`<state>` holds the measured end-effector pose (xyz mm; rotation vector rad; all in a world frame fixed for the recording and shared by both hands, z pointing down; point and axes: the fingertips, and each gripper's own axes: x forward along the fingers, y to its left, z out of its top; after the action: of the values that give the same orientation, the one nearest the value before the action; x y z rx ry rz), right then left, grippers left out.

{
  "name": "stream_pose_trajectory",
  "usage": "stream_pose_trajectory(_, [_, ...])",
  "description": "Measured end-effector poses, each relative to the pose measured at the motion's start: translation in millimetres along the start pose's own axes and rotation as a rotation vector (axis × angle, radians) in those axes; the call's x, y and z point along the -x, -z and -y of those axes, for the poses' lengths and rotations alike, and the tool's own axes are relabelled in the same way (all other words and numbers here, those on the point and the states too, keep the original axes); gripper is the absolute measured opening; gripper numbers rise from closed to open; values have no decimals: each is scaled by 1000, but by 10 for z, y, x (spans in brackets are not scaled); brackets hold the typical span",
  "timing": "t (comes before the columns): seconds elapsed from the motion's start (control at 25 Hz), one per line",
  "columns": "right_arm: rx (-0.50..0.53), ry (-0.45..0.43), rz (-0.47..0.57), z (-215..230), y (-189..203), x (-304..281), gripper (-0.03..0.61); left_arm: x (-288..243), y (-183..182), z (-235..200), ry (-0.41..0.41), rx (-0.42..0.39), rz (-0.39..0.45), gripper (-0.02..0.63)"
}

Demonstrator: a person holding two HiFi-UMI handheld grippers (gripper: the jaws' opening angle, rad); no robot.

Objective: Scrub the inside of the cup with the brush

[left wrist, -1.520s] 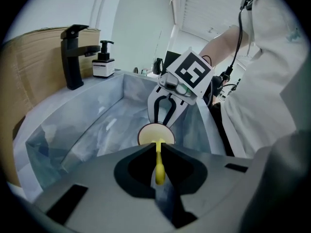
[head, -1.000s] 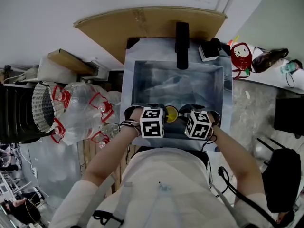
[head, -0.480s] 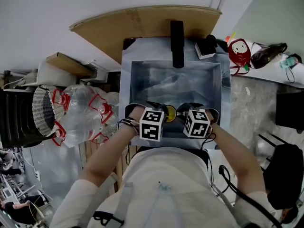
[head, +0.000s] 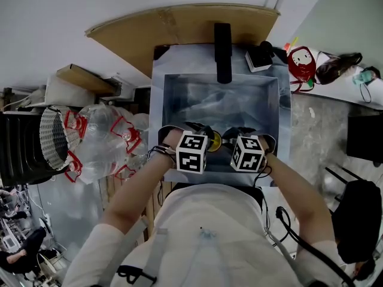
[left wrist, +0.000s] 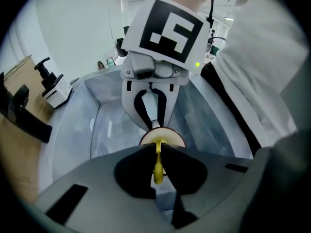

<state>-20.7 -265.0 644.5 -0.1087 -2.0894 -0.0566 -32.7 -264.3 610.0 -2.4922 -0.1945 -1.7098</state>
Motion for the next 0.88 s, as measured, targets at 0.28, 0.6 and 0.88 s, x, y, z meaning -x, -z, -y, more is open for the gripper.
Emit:
stream_pose_trajectory(0.28, [-9,-1,-2,5,1,6,75,53,170,2,10,-2,-127,34])
stream_pose_trajectory(0.6, [-10,-1,-11,6,-3,-1,75,44,151,202,87,-47,-134,34])
stream_pose_trajectory(0.88, [4,1,-18,9,4,-6,75,39,-32,238,85,9,-10,34])
